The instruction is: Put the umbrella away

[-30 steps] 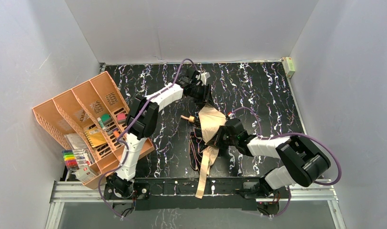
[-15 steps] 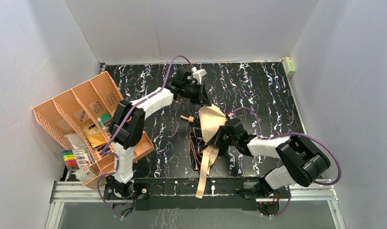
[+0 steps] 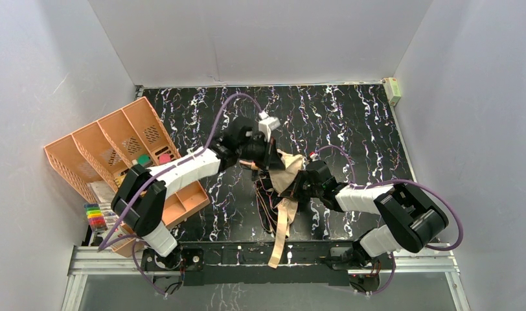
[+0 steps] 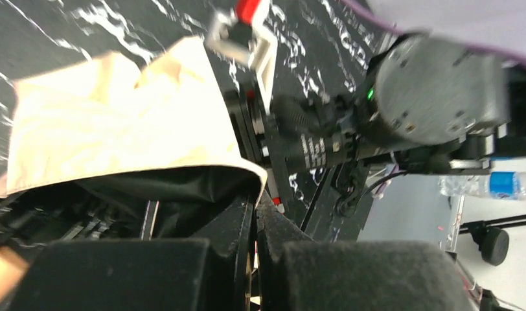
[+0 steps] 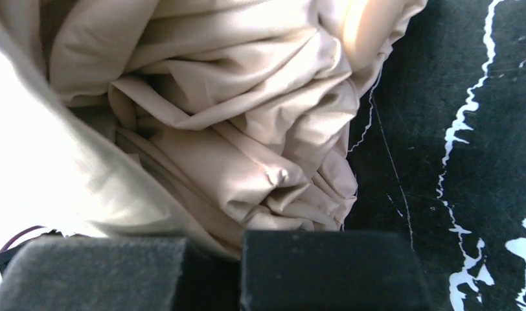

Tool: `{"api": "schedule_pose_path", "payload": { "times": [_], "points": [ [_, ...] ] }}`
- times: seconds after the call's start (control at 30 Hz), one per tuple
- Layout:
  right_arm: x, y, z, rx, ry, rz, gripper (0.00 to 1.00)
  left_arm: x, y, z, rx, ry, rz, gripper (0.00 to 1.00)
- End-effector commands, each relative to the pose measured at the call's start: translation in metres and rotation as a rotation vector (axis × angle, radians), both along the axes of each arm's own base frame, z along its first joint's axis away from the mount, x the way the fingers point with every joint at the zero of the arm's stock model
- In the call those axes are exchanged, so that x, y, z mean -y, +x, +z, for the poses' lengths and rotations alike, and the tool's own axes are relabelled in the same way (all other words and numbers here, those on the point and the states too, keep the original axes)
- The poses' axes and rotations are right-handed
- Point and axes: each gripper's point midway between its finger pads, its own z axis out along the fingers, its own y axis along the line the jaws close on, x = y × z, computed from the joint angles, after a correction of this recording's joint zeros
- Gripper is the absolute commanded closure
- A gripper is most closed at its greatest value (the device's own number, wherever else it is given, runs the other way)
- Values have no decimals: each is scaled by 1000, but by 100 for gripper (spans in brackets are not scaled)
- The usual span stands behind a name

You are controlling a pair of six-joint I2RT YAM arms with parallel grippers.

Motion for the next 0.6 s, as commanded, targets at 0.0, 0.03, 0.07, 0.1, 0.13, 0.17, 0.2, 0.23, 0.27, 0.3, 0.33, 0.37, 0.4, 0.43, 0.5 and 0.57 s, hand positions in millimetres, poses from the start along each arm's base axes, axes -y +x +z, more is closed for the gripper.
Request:
{"api": "schedule_pose_path", "payload": {
  "times": [0.0,0.03,0.07,0.1,0.13,0.17,0.2,0.23,0.27,0.3,0.33,0.37,0.4,0.43,0.5,0.57],
  "points": [
    [48,-28,-54,-142,-244,-46,97,5,-33,-15,38,21,-27,100],
    [47,-28,-53,-138,-243,-43,97,5,-39,-20,32,22,-24,100],
    [48,-27,-52,-133,-244,-43,97,6,-45,-25,28,17,-21,100],
    [47,-26,-50,-126,-242,-42,97,4,-49,-32,25,14,-10,100],
    [47,-26,-49,-123,-241,-43,97,3,-52,-38,23,9,-1,100],
    [47,-25,-47,-118,-239,-42,97,0,-56,-45,15,8,6,100],
    [47,-25,-45,-114,-238,-41,97,-2,-59,-51,6,9,14,100],
    [47,-25,-43,-109,-238,-42,97,-4,-63,-56,1,9,19,100],
    [47,-24,-40,-105,-235,-43,96,-5,-66,-63,-4,10,23,100],
    [47,-24,-37,-97,-232,-40,96,-6,-70,-69,-8,12,26,100],
    [47,-24,-34,-92,-230,-39,96,-8,-74,-77,-15,19,25,100],
    [47,-24,-31,-87,-229,-37,95,-9,-76,-84,-22,28,28,100],
    [48,-23,-27,-82,-229,-37,94,-10,-78,-91,-29,36,28,100],
    [49,-24,-24,-77,-231,-36,93,-11,-80,-97,-36,47,30,100],
    [50,-24,-16,-62,-229,-34,92,-14,-82,-109,-49,68,39,100],
    [53,-25,-3,-38,-222,-34,90,-16,-83,-118,-51,86,46,100]
  ]
}}
